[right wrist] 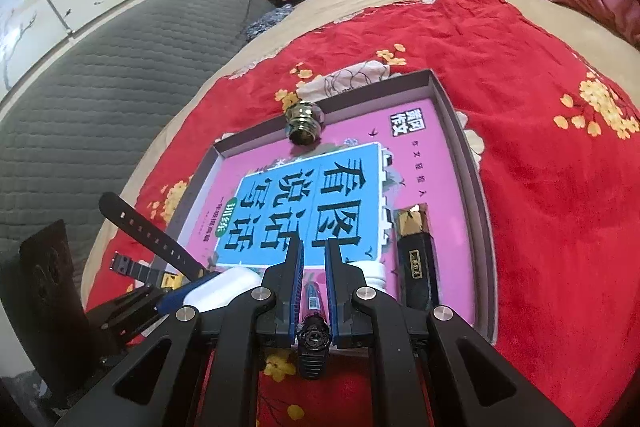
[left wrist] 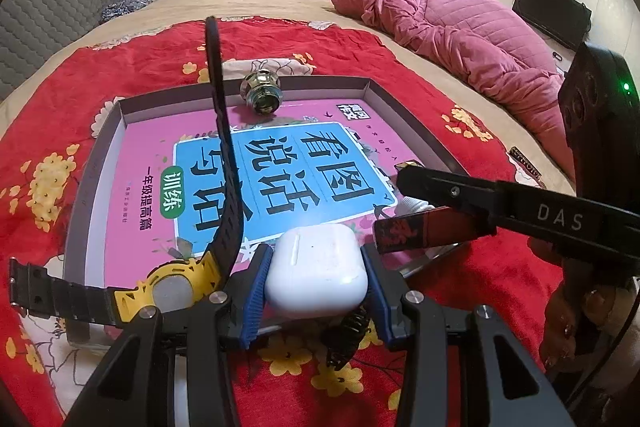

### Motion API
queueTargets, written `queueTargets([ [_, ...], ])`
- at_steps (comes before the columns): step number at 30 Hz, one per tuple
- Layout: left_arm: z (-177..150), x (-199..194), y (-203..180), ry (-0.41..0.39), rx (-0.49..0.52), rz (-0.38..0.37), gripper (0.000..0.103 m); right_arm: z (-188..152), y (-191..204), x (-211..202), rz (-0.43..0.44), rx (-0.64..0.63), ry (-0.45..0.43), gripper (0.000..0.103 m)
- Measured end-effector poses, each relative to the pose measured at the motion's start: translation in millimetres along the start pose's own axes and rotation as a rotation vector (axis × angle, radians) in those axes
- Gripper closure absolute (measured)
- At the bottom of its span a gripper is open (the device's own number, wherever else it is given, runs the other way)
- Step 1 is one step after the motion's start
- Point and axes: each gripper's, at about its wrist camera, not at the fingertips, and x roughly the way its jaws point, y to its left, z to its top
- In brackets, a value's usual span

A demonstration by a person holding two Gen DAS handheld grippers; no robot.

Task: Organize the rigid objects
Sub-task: 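Carry the marker into the box with right gripper while left holds the earbuds case above the box rim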

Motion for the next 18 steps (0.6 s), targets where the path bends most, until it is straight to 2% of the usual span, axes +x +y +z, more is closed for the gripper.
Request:
queueTargets([
  [10, -0.6, -0.6, 1.4, -0.001, 0.000, 0.001, 0.058, -1.8, -12.7, -3.3, -0.002, 0.029, -0.008, 0.092],
  [18, -1.8, 0.0, 2.2, -0.001, -0.001, 0.002, 0.058, -2.9, -25.3, -4.0, 0.042, 0.087, -0.036, 0.092],
])
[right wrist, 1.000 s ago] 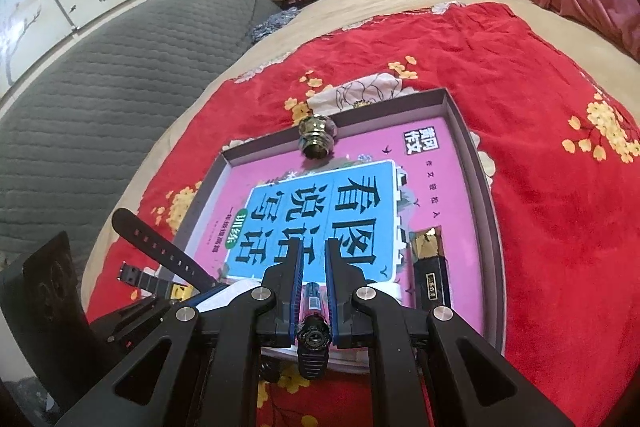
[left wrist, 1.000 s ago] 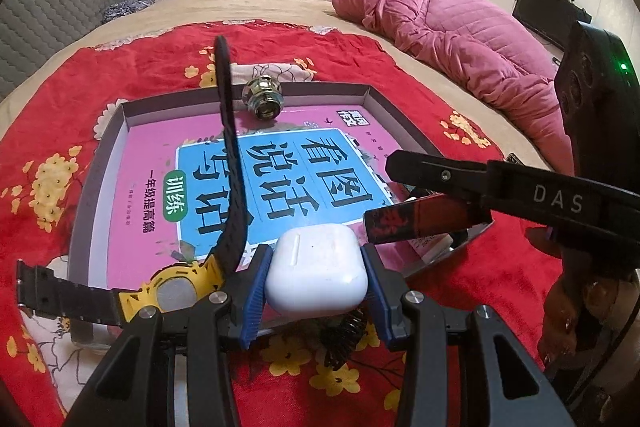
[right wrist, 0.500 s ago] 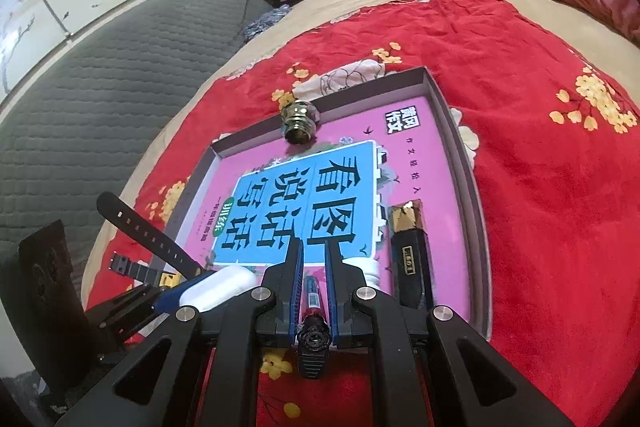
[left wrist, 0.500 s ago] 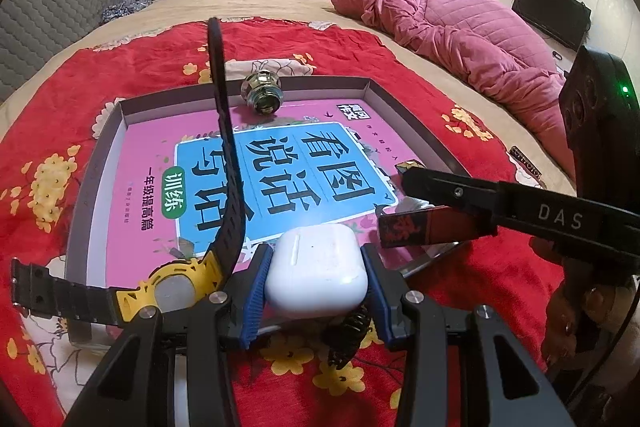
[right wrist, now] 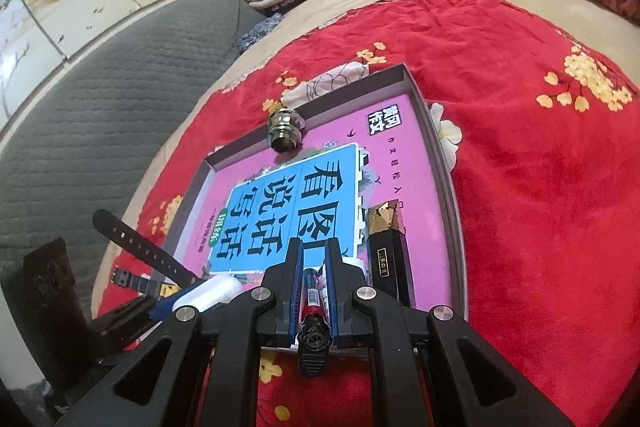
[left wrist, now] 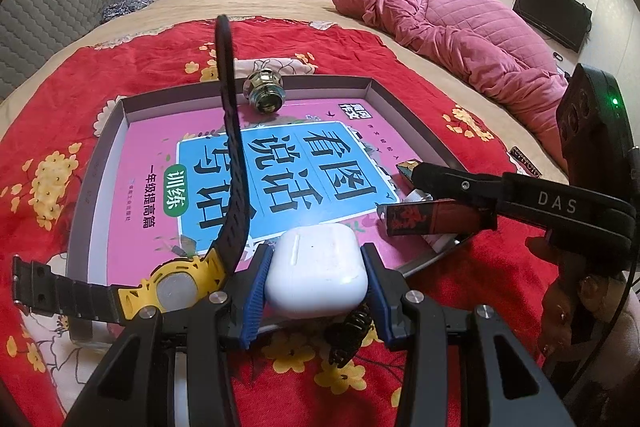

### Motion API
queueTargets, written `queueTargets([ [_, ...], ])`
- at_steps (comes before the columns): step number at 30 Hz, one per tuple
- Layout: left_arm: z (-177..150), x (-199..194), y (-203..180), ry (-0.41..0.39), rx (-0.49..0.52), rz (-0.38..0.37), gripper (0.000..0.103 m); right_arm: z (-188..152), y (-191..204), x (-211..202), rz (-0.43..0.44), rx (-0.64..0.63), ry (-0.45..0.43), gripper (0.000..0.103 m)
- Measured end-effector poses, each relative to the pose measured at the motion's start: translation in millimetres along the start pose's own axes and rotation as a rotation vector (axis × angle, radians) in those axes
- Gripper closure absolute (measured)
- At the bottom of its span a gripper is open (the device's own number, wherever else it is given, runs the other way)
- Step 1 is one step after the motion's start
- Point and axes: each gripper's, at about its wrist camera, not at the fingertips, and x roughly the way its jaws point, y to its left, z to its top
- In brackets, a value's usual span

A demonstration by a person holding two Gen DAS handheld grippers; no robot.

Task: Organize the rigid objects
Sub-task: 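Carry the marker into the box with right gripper while left holds the earbuds case above the box rim, then open right gripper to release the marker beside the pill bottle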

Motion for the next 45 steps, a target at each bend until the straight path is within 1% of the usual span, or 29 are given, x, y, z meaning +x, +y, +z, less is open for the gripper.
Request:
queueTargets([
  [10, -0.4, -0.7, 1.5, 0.003, 0.000, 0.000, 0.058, -1.8, -2.7, -1.0, 0.024, 0.010, -0.028, 0.091],
  [24, -0.1, 0.0, 1.6, 0.005, 0.000, 0.002, 0.058, -2.7, -4.1, -3.6, 0.042, 0.020, -0.028, 0.091],
  [30, 2.9, 5.5, 3.7, 0.018, -0.017, 0.009, 0.058, -3.4, -3.3, -6.1, 0.038, 0.027, -0.033, 0.089],
  [36, 7.2, 12.7, 5.3, 0.037, -0.038, 0.025, 0.058, -5.5, 2.8, -10.2, 0.017, 0.001, -0.032, 0.080],
  [42, 8.0, 16.8, 6.8, 0.043, -0.048, 0.034, 0.058, -6.9, 12.2, -9.2, -0.050, -0.069, -0.026, 0.077],
  [44, 7.8, 17.6, 6.8, 0.043, -0.047, 0.037, 0.058, -7.6, 13.8, -9.5, -0.065, -0.088, -0.027, 0.069],
  [45, 8.0, 17.9, 6.3, 0.042, -0.047, 0.037, 0.058, -8.3, 14.4, -9.6, -0.068, -0.095, -0.028, 0.067],
])
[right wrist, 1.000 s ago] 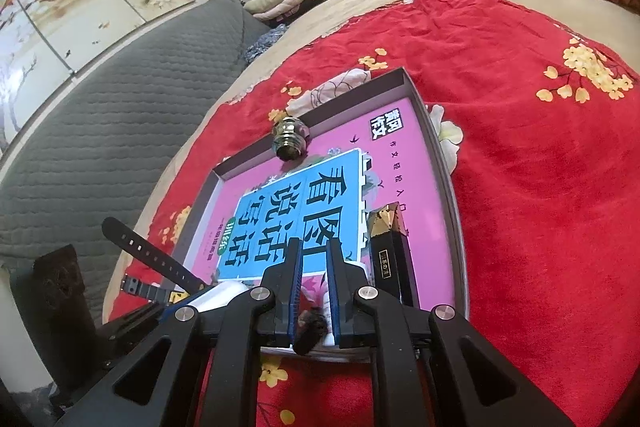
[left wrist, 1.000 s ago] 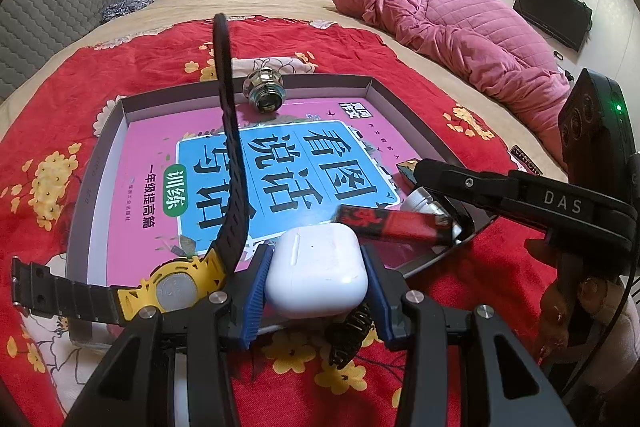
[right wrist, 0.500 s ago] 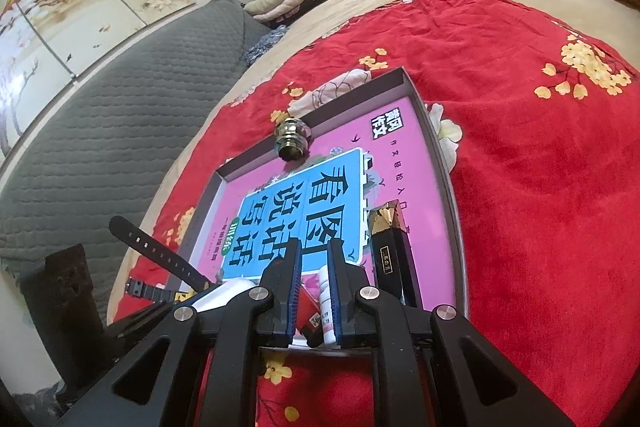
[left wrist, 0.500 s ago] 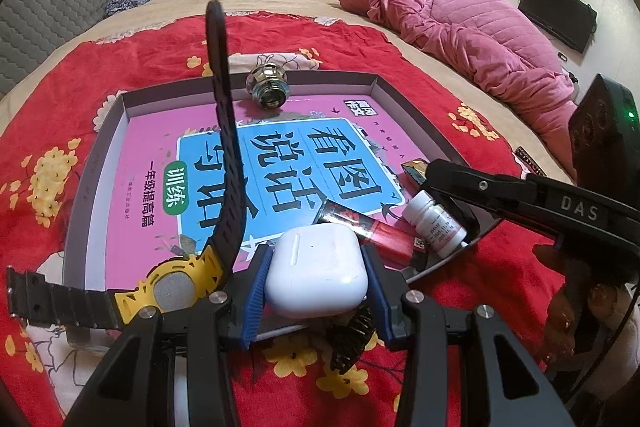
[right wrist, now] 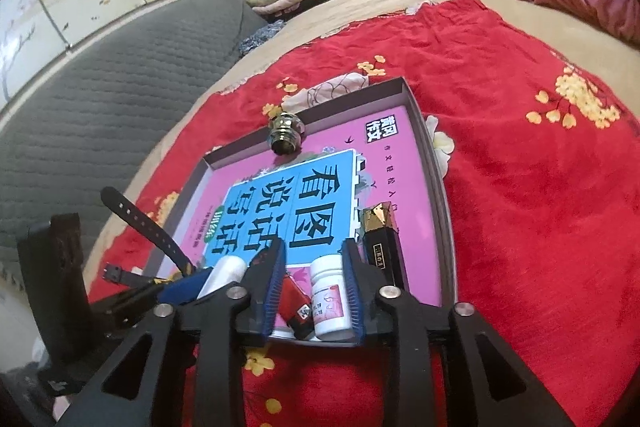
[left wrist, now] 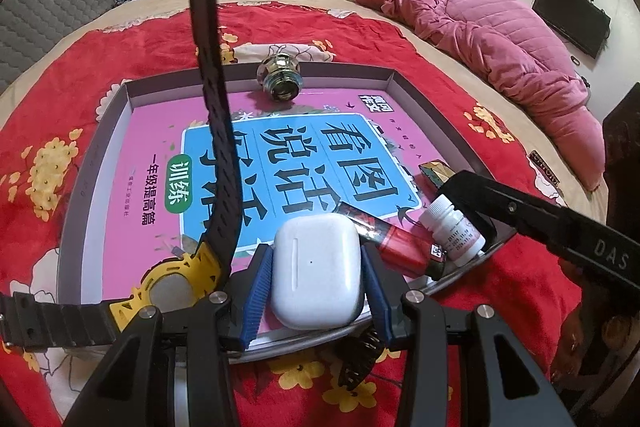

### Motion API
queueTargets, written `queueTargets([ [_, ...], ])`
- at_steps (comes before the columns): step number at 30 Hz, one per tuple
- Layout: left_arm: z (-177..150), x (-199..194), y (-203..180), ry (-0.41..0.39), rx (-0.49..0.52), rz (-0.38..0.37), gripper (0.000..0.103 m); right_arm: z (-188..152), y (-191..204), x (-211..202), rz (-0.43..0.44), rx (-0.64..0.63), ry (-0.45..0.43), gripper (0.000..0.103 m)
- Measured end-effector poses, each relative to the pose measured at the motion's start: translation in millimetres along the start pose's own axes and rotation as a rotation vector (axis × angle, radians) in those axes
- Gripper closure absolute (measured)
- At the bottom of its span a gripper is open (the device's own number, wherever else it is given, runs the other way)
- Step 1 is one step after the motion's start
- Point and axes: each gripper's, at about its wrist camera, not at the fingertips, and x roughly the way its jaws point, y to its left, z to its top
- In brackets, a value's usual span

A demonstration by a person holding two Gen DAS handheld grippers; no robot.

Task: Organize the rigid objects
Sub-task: 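Open right gripper to release the marker beside the pill bottle, then lower the earbuds case into the box and open left gripper while right withdraws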

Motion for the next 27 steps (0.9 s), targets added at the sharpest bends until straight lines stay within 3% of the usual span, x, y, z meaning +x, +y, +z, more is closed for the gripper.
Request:
queueTargets([
  [12, 0.0, -0.3, -0.6, 0.000, 0.004, 0.004, 0.058, -2.8, 10.5, -3.5, -0.050, -0.073, 0.001, 0.064],
  [17, -1.2, -2.9, -1.5, -0.004, 0.010, 0.006, 0.058, -5.7, 15.2, -5.4, -0.079, -0.111, 0.001, 0.058],
  [27, -2.1, -6.0, -1.2, -0.001, 0.020, 0.001, 0.058, -10.1, 20.0, -6.3, -0.091, -0.137, 0.007, 0.057],
])
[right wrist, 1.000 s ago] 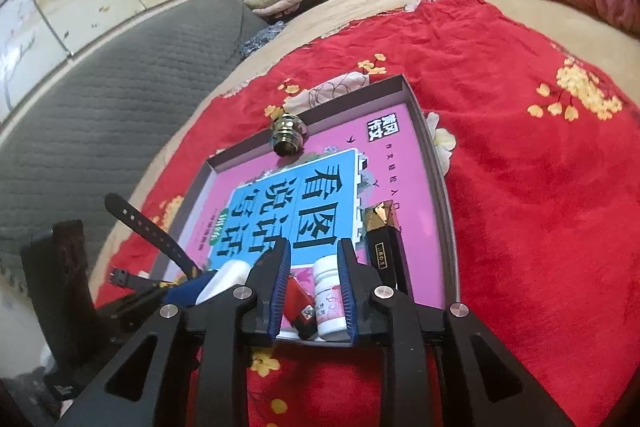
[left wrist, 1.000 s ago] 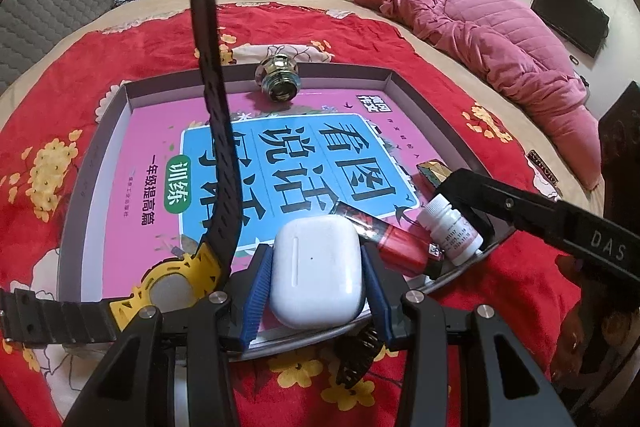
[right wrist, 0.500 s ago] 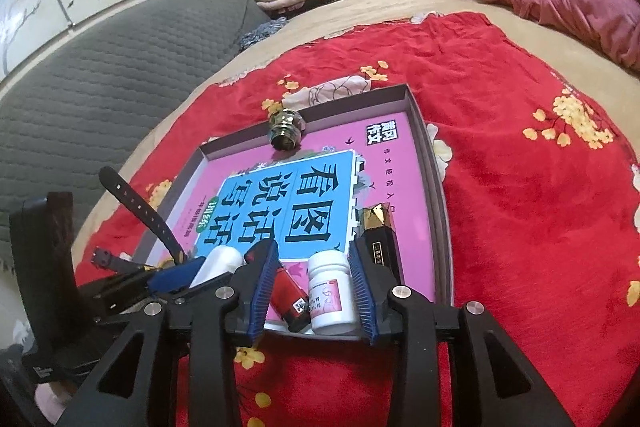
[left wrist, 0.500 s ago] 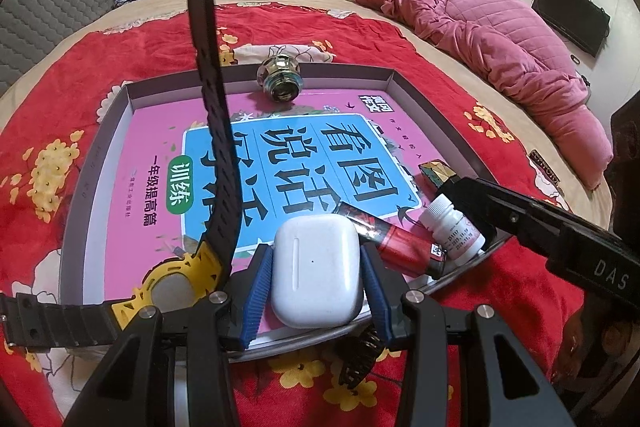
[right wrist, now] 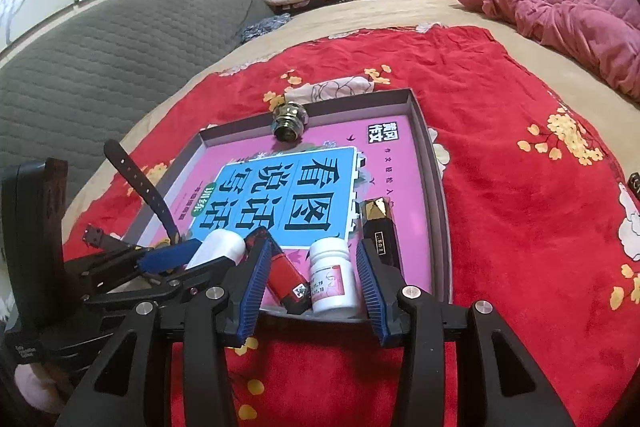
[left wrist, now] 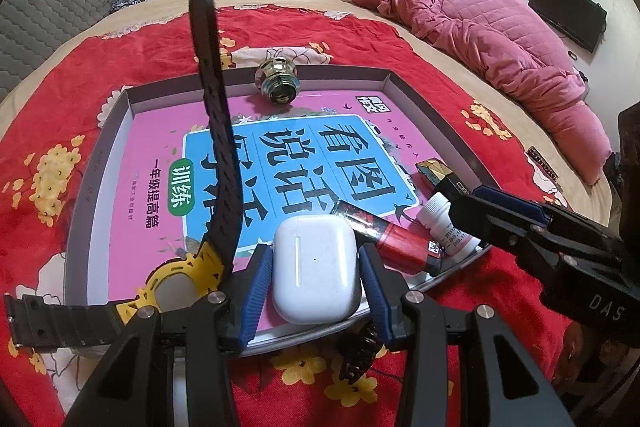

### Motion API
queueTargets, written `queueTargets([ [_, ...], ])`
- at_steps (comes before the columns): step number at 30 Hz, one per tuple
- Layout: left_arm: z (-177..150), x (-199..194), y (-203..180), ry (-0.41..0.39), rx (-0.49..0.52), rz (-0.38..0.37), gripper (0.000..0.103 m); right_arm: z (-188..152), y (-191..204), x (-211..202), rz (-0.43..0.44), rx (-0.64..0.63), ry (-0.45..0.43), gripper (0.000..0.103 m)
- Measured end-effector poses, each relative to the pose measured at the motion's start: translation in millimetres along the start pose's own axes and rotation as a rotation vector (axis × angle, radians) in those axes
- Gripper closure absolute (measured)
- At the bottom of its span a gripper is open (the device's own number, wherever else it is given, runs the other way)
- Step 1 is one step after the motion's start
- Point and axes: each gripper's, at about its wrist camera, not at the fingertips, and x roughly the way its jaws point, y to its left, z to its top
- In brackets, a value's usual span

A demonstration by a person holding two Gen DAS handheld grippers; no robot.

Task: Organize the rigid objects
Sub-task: 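Lower the earbuds case into the box and open left gripper while right withdraws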

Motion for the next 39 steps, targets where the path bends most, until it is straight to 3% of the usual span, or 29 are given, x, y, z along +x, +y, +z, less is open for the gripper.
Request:
queueTargets([
  [21, 0.6, -3.9, -1.3, -0.022, 0.019, 0.009, 0.050, -0.4, 7.3, -0.7, -0.017, -0.039, -0.003, 0.056],
  [39, -0.3, -28.6, 1.9, -0.076, 0.011, 0.017, 0.050, -2.4, 16.3, -6.9, -0.055, -0.080, -0.022, 0.043],
])
